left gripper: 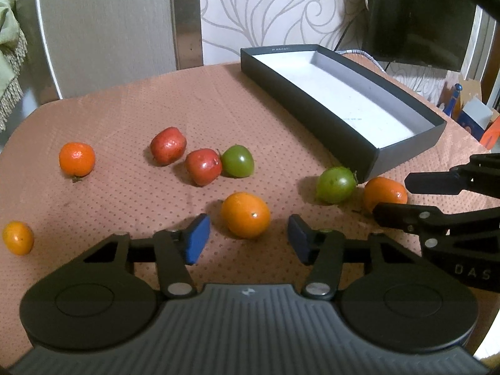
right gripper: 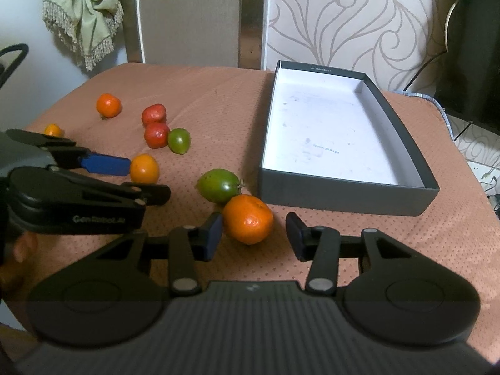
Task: Organize fruits
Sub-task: 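Grasp the orange tangerine with the right gripper while the left grasps a small orange fruit, then carry both fruits into the white box while the left gripper opens to release its fruit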
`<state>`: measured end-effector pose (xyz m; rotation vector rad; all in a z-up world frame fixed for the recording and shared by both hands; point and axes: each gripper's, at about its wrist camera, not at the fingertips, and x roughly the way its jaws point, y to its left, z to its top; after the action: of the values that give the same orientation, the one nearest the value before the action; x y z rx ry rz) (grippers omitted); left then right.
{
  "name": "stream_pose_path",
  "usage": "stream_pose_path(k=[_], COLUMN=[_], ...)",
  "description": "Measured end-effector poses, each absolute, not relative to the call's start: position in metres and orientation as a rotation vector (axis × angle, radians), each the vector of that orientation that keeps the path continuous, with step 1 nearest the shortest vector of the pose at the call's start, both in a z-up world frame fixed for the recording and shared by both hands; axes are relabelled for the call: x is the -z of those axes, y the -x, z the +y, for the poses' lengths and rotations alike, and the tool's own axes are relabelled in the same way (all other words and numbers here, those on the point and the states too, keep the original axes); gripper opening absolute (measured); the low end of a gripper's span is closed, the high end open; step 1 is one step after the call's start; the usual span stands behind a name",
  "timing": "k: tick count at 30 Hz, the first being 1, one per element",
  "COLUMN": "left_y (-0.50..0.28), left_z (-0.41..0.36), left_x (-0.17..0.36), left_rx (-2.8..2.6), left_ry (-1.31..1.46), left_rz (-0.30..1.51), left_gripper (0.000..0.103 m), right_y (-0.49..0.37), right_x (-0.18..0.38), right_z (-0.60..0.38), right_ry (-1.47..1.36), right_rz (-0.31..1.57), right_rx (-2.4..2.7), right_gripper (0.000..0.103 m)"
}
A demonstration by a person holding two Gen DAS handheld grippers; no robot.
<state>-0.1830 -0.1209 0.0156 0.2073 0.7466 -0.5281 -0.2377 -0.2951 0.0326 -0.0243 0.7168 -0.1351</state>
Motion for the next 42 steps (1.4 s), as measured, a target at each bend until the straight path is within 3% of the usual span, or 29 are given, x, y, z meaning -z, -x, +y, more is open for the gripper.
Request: stream_pose_path(k=[13, 18, 23, 42], left_y=[0.180, 0.178, 0.178, 0.183], left_z=[-0.123, -0.121, -0.118, -0.082], left_x=[-0.015, -0.015, -0.015, -0.023], left_rx=[0.528, 0.526, 0.527, 0.501], left_ry=[-0.198, -0.191, -0.187, -0.145], left_rz=[0.751, 0.748, 0.745, 0.765], left_gripper=[0.056, 0.048, 0.039, 0.039], right_y=[0.230, 0.228, 0.229, 0.243], right_x=[-0.030, -0.025, -0.025, -0.046], right_z=[-0.294, -0.296, -0.296, -0.271], right_ry=[0.028, 0.026, 0.030, 0.008], right_rz=[0.744, 0.772, 0.764, 0.749], right_rx=[0.104, 0.112, 0.114, 0.033], right_gripper=[0.048, 0.041, 0.040, 0.039])
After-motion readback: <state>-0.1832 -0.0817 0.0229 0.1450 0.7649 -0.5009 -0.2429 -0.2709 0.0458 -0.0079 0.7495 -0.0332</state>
